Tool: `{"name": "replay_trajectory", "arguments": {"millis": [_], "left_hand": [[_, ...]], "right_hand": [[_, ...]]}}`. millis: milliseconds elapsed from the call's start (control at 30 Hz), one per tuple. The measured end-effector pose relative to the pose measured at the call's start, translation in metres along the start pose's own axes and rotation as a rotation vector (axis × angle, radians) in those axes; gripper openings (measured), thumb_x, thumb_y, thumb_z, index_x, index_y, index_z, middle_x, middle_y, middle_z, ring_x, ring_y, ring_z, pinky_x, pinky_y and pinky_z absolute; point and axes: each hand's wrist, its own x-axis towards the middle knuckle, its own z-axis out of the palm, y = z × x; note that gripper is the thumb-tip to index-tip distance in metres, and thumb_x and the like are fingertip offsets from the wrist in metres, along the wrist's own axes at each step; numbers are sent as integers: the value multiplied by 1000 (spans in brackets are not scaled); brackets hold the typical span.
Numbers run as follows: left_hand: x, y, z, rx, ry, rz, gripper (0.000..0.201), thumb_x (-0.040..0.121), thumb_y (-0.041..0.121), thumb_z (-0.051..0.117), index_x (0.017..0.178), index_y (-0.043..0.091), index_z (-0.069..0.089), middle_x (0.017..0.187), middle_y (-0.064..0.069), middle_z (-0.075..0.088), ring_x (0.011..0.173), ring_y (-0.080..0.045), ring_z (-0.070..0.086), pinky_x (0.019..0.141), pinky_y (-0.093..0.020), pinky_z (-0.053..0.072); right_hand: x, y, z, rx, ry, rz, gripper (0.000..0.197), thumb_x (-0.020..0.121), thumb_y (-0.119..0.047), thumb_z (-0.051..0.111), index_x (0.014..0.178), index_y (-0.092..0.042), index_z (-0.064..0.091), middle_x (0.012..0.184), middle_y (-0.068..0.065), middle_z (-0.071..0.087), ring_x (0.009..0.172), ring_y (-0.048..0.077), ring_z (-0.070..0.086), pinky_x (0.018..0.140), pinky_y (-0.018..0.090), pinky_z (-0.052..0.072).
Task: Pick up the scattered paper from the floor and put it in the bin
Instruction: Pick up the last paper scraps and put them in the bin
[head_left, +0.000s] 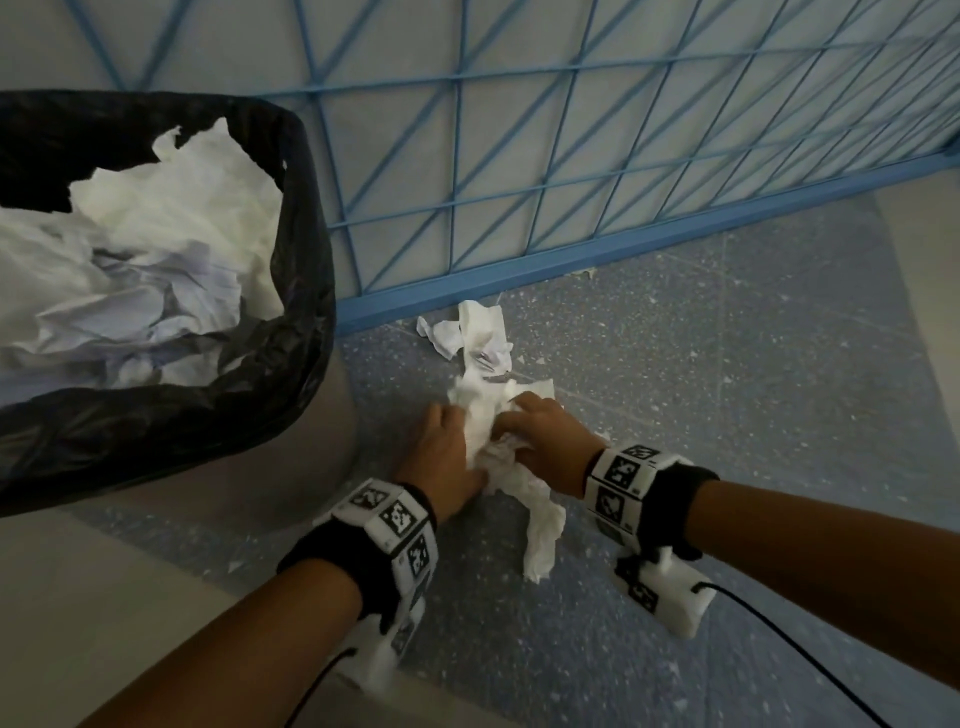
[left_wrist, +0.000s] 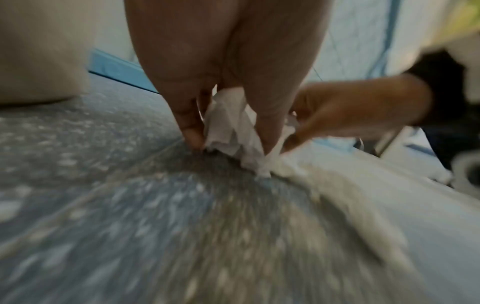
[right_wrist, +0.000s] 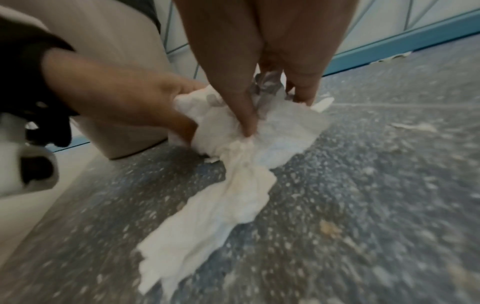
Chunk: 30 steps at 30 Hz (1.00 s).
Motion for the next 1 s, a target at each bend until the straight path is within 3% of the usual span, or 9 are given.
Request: {"name": "replay_trajectory", "arguments": {"millis": [133,267,367,500,633,733,867,933,1000], "left_hand": [[-18,-1,3,72,18,113,39,87,12,54,125,6,45,136,-12,41,121,-29,47,100,-37,41],[-46,13,-30,-136,139,149,32,87,12,54,118,5,49,122,-14,50,110,-30,52,92,-38,44],[-93,38,-63,-204,225,323,41,91,29,52,127,14,38,120,3,36,106,-10,44,86,-20,36],[-157,61,-132,-113,513,533,43,93,45,39,123,15,37,109,9,25,101,-3,36,78,-6,23],[-189,47,-214,-5,781,500,43,95,31,35,127,2,35,112,-1,26,107,-10,32,82,-6,18],[-192,11,-260,125,751,221,37,97,16,38,127,-4,36,131,-21,36,123,-27,36,98,-26,25],[-179,-47,-267,410,344,-74,33,96,14,39,124,-2,47,130,-23,52,116,-36,52,99,-41,43],[-179,-59,-266,447,311,-79,35,95,17,43,129,8,43,128,-21,54,113,-37,54,95,-41,45],[-179,-56,-269,438,358,-71,39,93,21,49,129,13,39,124,-21,55,110,-37,54,89,-38,43]], "right_hand": [[-13,-2,-13,90,77,6,32,86,-3,54,115,-11,62,120,19,53,111,32,53,91,32,41],[-21,-6,-62,168,383,16,22,83,-3,61,103,-5,68,108,21,61,101,33,59,86,31,43],[-24,-21,-122,352,666,42,24,79,-4,69,103,-3,67,107,16,66,101,29,61,80,19,42],[-32,-89,-189,540,893,-187,31,74,-15,71,100,-1,65,102,7,64,87,11,57,76,11,42],[-38,-181,-205,415,997,-462,25,74,-20,68,97,-11,67,92,3,53,91,11,48,70,6,33],[-28,-233,-190,138,736,-513,25,79,-13,66,104,-7,67,93,13,51,93,26,53,67,23,30],[-18,-260,-165,-262,25,-362,44,96,-24,44,140,-20,38,141,10,47,128,25,45,105,26,31],[-24,-266,-165,-188,-71,-315,53,97,-20,40,146,-23,19,149,10,36,135,25,36,111,29,27],[-28,-268,-170,-14,-40,-299,55,95,-14,41,143,-19,15,127,18,54,117,30,51,98,36,40]]}}
